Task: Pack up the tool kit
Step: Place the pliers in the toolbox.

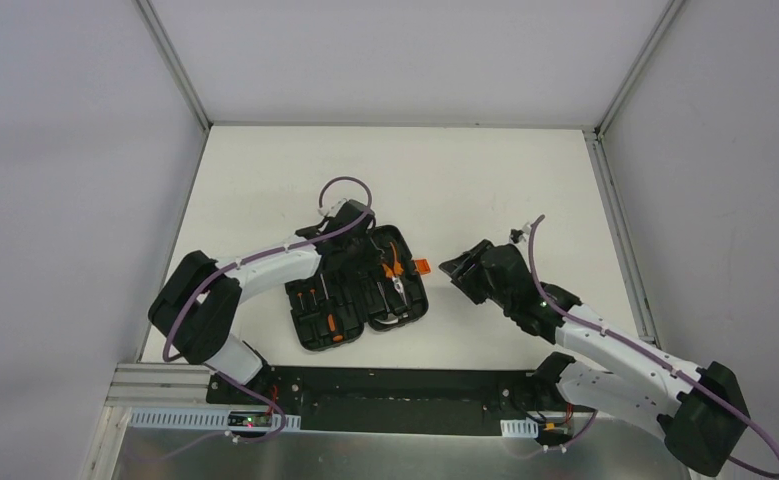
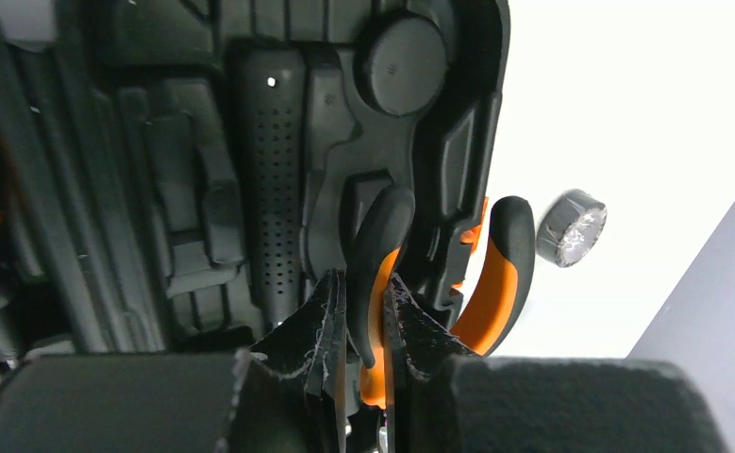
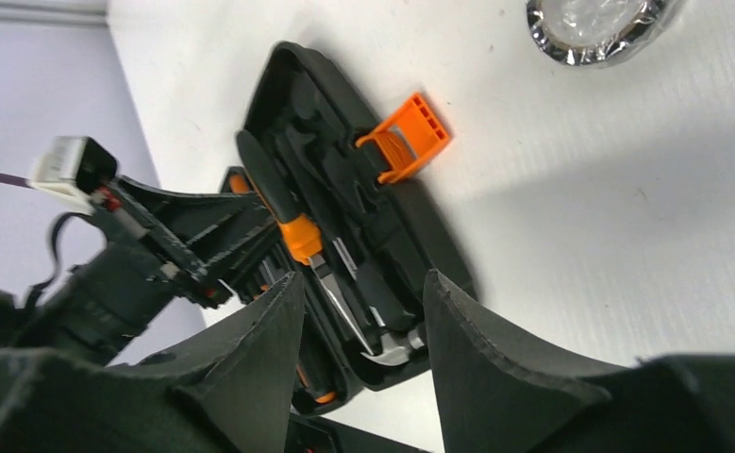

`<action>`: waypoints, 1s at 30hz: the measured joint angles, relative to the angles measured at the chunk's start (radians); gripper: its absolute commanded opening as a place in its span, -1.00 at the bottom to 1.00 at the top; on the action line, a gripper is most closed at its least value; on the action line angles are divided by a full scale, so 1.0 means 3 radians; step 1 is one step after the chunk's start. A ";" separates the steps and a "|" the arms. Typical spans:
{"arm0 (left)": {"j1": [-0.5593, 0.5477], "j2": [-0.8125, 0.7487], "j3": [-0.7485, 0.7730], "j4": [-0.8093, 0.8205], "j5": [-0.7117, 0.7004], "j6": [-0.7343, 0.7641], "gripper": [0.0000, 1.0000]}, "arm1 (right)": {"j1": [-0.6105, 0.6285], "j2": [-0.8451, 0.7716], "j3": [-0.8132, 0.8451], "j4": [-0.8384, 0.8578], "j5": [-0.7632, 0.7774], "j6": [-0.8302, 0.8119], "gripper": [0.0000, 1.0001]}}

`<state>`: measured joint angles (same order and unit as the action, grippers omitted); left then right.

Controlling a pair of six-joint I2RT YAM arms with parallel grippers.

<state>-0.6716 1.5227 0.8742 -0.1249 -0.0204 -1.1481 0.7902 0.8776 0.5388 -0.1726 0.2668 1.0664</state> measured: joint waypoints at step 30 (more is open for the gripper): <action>-0.0418 0.0435 0.0371 -0.0477 -0.0552 -0.0240 -0.69 | -0.0006 0.0409 0.0097 0.0137 -0.0423 -0.0332 0.05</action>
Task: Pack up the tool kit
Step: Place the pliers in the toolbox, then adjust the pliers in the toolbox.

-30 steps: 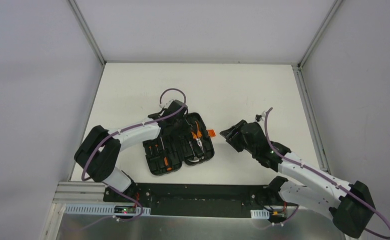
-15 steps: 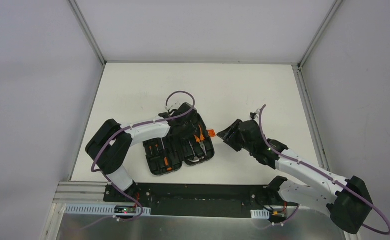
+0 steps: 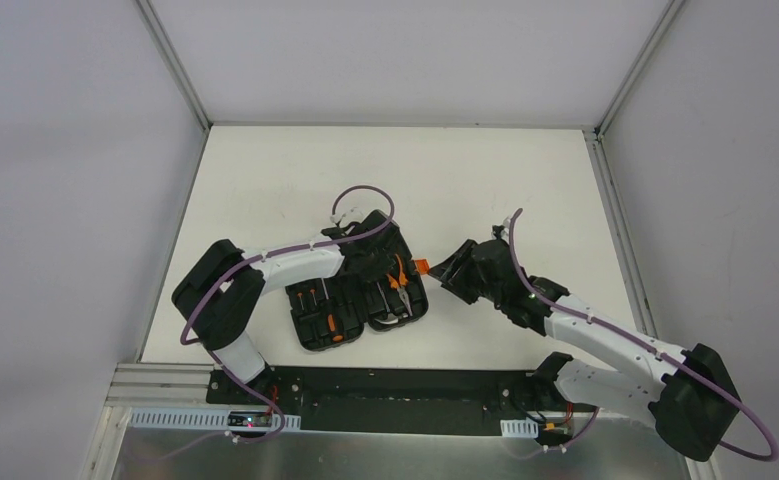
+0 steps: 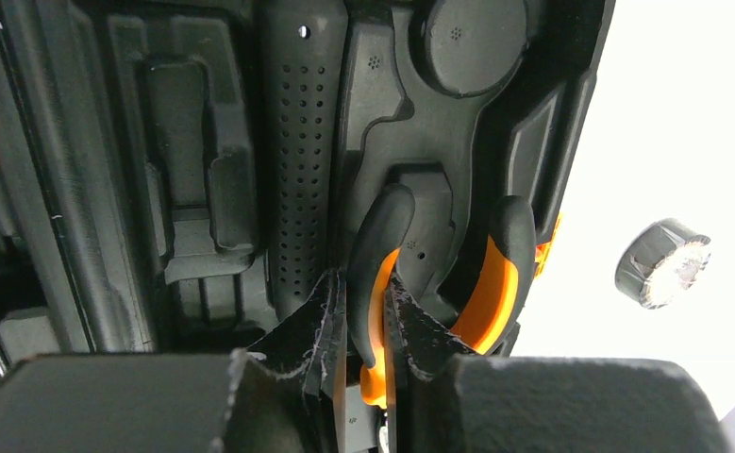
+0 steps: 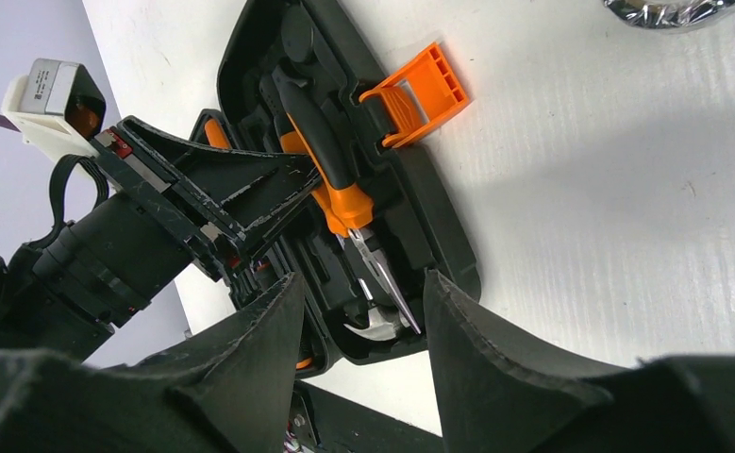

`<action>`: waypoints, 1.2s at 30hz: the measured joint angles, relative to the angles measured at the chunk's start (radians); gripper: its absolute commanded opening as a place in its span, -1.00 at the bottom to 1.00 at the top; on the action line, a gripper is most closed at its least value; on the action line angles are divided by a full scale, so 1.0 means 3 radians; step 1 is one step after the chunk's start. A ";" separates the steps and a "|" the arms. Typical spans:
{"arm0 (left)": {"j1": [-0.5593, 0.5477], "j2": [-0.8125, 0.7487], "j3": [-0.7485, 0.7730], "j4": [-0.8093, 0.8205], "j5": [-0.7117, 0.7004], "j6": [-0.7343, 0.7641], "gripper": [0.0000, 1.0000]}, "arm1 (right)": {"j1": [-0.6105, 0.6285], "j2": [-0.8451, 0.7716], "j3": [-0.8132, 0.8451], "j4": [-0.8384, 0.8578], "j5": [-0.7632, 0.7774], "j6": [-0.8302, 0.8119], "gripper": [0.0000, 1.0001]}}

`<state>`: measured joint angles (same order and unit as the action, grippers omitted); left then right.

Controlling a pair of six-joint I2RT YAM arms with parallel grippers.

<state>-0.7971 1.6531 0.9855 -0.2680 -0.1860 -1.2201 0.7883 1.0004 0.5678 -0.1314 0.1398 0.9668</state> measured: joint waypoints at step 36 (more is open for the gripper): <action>-0.0022 -0.0757 -0.0228 0.0033 -0.0192 0.0383 -0.55 | 0.0401 0.1771 0.1517 -0.0511 -0.0050 -0.1562 -0.66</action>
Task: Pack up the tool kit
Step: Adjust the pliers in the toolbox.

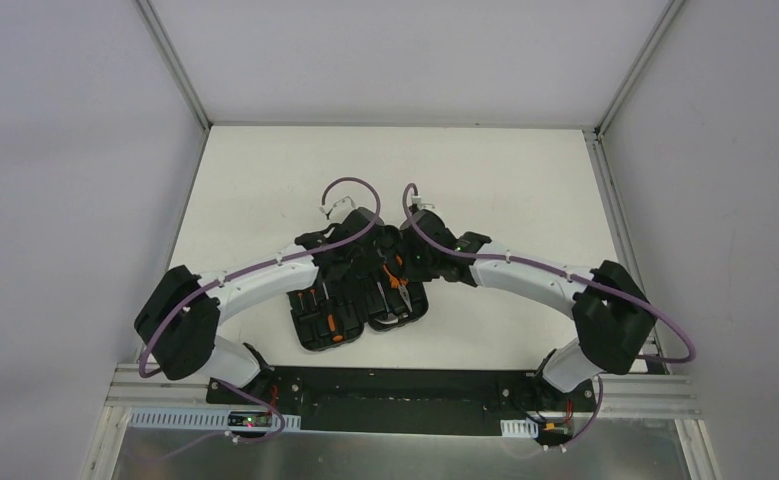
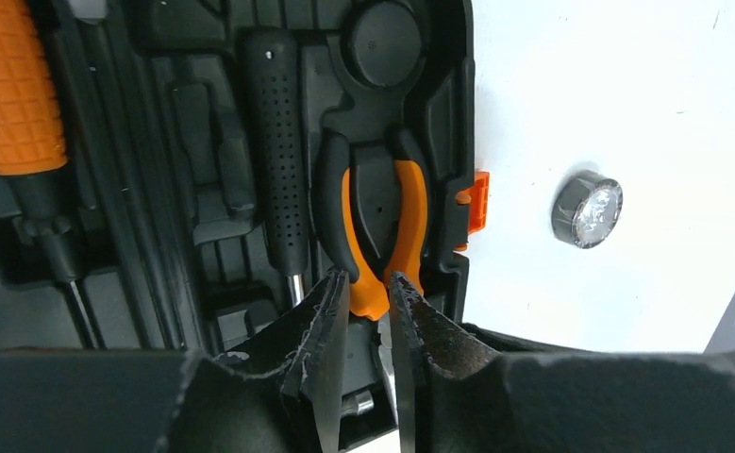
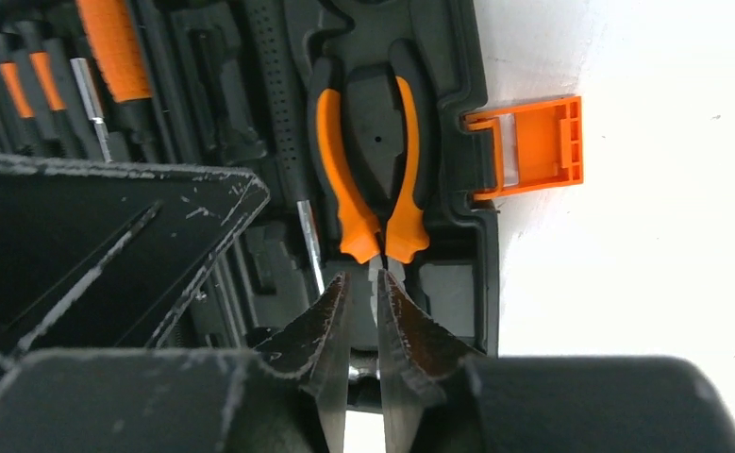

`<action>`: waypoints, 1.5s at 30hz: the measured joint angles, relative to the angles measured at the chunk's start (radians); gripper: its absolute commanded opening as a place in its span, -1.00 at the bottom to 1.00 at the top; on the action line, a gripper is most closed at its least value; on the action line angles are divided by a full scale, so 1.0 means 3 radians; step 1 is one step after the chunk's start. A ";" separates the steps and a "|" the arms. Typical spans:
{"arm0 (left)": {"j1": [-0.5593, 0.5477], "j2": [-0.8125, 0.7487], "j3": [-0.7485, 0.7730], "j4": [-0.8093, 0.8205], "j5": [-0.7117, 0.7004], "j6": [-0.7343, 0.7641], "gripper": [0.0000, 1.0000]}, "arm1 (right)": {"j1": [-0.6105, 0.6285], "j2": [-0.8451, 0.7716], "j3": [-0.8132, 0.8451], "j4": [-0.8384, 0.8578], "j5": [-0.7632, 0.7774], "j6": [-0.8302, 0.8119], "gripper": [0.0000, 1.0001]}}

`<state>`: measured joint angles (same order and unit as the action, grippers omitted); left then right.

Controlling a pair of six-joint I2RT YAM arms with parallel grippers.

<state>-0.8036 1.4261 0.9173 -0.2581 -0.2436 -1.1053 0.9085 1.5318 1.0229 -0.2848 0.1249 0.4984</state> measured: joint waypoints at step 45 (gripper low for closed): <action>0.0291 -0.0553 -0.0385 0.0066 0.0385 0.0258 -0.24 | 0.0137 0.0420 0.0637 -0.0767 0.0153 -0.0324 -0.09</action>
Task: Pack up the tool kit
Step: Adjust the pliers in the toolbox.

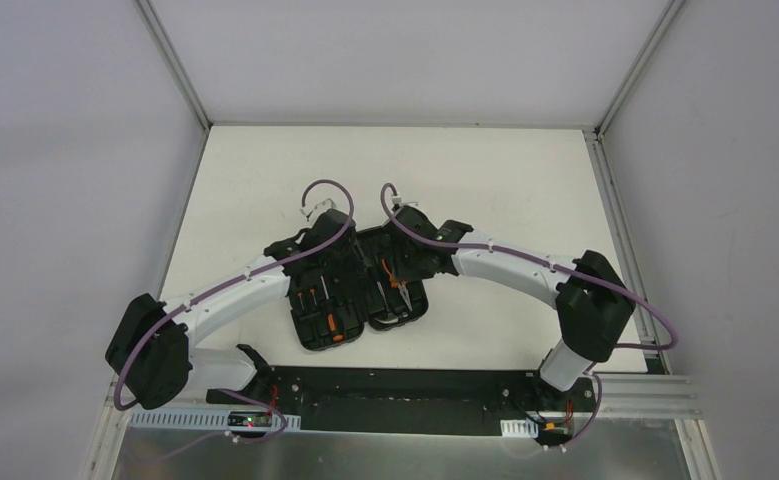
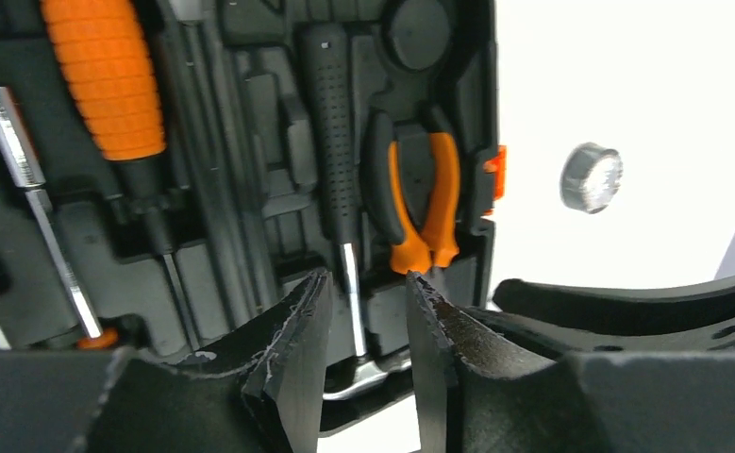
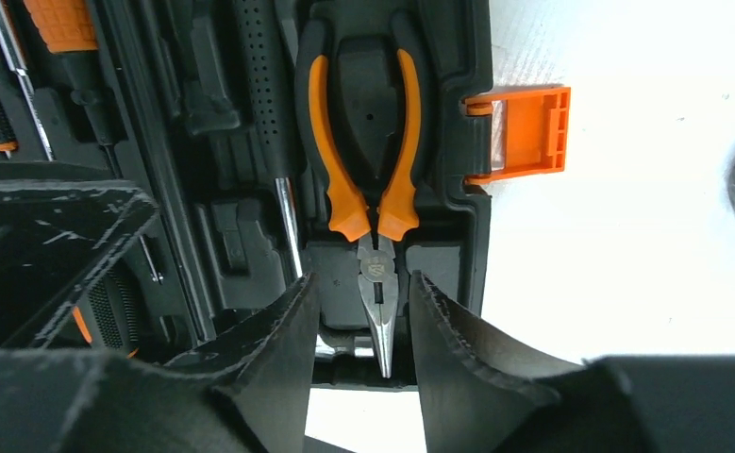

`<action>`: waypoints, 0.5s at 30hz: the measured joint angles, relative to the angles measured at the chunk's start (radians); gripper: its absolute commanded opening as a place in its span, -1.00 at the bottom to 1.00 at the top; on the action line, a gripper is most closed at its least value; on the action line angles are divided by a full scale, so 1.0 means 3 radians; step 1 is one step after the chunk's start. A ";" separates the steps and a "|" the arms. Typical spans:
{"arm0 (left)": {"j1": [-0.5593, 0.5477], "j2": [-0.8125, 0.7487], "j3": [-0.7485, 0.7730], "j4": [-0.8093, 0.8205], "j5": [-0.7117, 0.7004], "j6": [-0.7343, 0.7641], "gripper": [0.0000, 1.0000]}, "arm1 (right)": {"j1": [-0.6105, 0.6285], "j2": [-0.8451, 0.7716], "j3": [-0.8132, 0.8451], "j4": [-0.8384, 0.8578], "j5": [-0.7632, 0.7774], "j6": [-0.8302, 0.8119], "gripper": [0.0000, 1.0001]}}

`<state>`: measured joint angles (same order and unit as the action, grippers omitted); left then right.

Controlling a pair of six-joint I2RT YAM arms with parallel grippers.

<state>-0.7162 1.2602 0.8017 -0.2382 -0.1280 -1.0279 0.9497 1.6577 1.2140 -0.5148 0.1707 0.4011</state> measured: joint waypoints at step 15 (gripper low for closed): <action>0.0090 0.0076 -0.0013 -0.0520 -0.0043 0.0600 -0.12 | 0.0100 0.0398 0.0033 0.0003 0.0139 -0.0125 -0.57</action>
<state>-0.6891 1.2831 0.7979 -0.3943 -0.1410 -0.8478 0.9798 1.7771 1.2240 -0.5140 0.2123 0.3637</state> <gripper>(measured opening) 0.454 0.288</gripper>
